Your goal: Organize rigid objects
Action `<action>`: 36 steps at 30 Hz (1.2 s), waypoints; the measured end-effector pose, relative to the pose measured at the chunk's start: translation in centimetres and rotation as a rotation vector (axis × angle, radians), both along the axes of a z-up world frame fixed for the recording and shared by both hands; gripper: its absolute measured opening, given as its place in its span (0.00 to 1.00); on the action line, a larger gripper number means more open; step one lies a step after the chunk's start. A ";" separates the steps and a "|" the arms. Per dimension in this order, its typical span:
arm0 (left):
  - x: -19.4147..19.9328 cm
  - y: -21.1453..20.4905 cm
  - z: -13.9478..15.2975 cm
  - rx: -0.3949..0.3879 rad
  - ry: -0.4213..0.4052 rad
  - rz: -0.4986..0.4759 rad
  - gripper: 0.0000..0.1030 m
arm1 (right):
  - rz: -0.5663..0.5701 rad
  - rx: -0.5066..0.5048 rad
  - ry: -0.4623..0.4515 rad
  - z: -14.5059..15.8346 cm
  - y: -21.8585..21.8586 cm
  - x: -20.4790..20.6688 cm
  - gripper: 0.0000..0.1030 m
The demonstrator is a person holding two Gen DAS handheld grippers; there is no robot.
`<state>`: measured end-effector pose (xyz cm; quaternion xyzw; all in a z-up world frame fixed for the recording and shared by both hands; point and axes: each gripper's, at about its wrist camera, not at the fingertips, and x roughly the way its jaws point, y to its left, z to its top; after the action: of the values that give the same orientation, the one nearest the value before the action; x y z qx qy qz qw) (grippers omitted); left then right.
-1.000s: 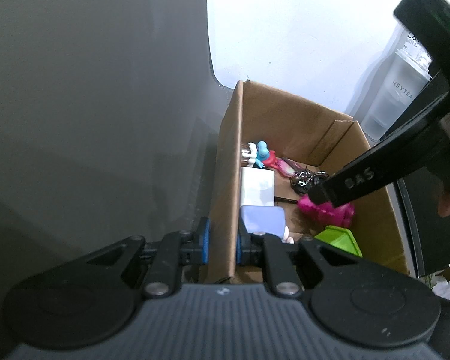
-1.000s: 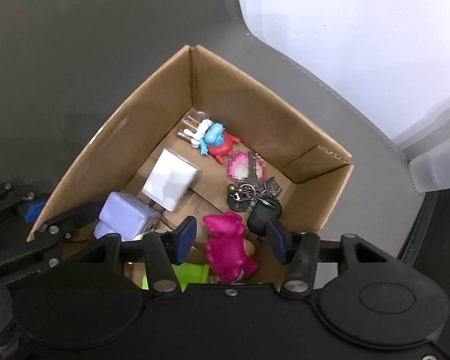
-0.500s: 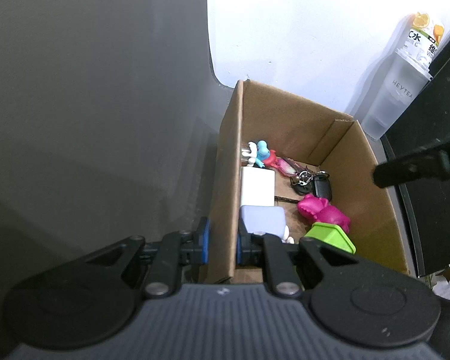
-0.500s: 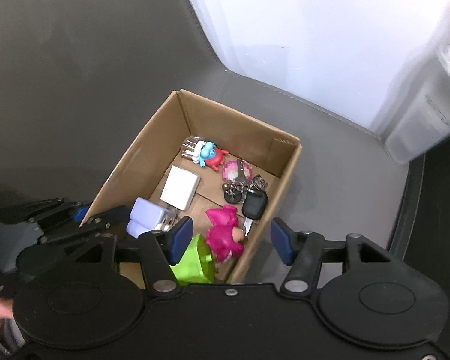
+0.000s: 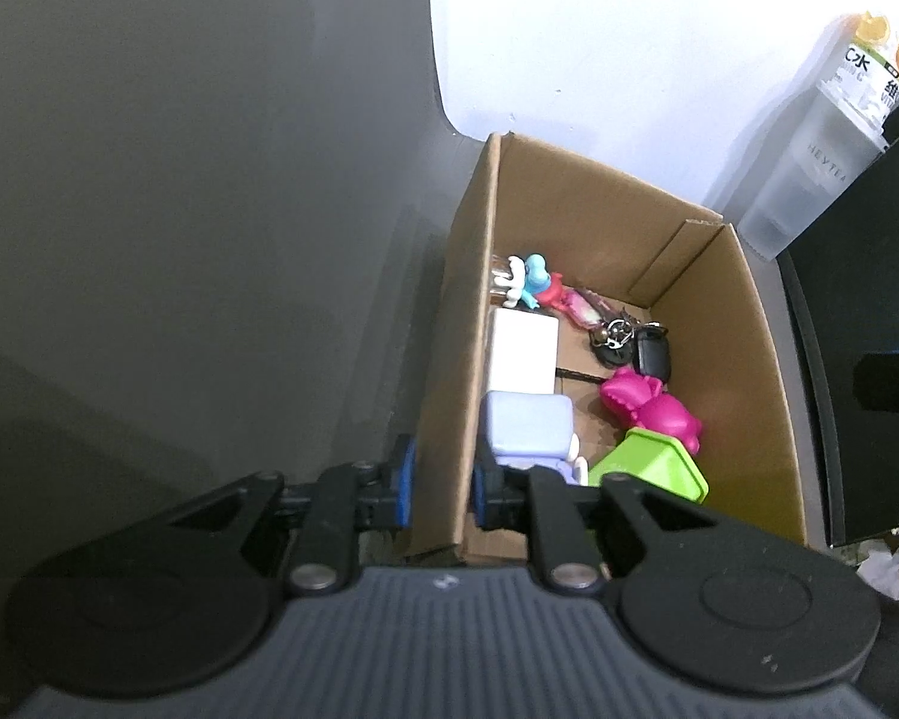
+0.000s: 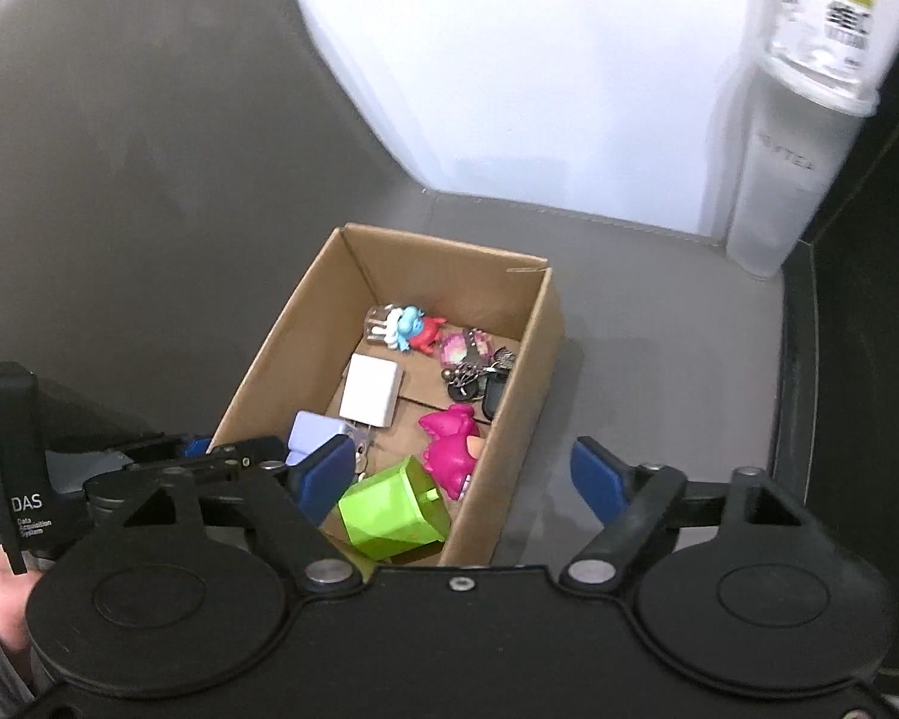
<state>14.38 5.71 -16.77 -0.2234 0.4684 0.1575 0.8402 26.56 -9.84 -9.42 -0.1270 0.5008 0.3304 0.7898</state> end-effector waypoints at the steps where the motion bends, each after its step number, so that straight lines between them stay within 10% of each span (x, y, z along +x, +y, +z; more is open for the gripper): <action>1: 0.1 0.0 0.1 -0.004 0.007 0.001 0.26 | -0.012 0.009 0.000 -0.1 -0.4 0.0 0.80; 8: 0.4 -0.5 1.2 0.025 0.033 -0.024 0.56 | -0.131 0.082 0.003 -0.5 -3.0 -0.3 1.00; 36: -4.1 -4.1 15.1 0.199 -0.143 -0.222 0.84 | -0.336 0.180 -0.137 4.2 -9.2 -7.0 1.00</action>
<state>10.29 1.58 -1.69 -0.0965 0.4114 0.0932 0.9015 19.56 -19.04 -5.23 0.0073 0.4287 0.2278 0.8742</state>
